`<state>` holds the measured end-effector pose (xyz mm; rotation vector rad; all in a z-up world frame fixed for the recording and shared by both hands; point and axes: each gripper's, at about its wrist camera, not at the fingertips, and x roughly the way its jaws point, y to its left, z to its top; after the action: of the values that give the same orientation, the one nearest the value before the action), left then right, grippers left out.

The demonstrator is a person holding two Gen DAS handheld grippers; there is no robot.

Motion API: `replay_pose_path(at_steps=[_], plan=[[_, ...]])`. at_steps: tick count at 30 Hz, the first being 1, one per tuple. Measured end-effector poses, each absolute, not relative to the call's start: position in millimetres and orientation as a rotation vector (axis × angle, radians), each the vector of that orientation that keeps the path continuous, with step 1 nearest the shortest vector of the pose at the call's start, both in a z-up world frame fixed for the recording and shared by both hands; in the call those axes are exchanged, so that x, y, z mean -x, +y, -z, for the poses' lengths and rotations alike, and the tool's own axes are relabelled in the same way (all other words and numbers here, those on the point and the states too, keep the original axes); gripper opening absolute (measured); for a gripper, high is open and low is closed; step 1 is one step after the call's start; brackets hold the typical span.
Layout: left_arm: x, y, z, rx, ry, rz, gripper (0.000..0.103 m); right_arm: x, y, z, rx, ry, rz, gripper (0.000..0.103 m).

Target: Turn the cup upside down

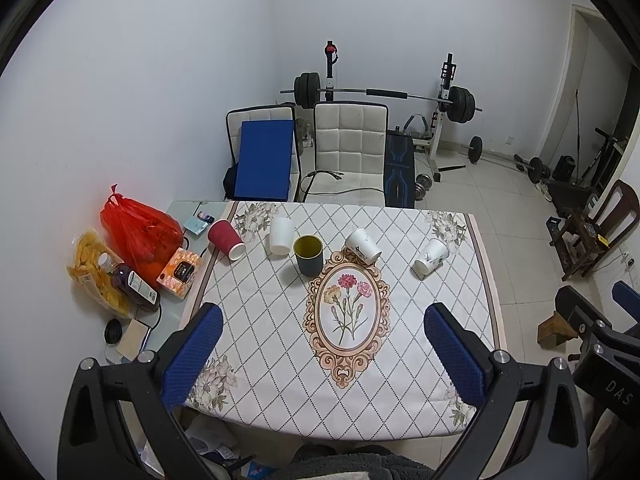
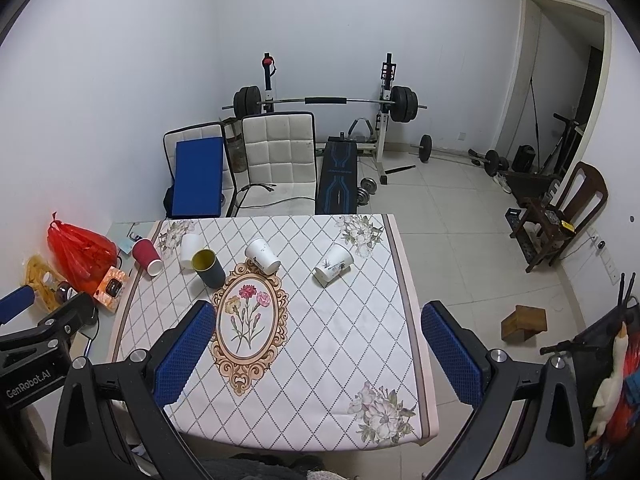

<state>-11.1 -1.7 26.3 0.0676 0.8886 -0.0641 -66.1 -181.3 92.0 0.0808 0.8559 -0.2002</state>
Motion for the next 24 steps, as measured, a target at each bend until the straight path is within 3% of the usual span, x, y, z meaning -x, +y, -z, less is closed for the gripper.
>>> replay_pose_path(at_steps=[24], plan=[[3, -13, -29, -0.068, 0.892, 0.065, 0.103, 68, -186, -83, -0.091, 0.846, 0.203, 0.103]])
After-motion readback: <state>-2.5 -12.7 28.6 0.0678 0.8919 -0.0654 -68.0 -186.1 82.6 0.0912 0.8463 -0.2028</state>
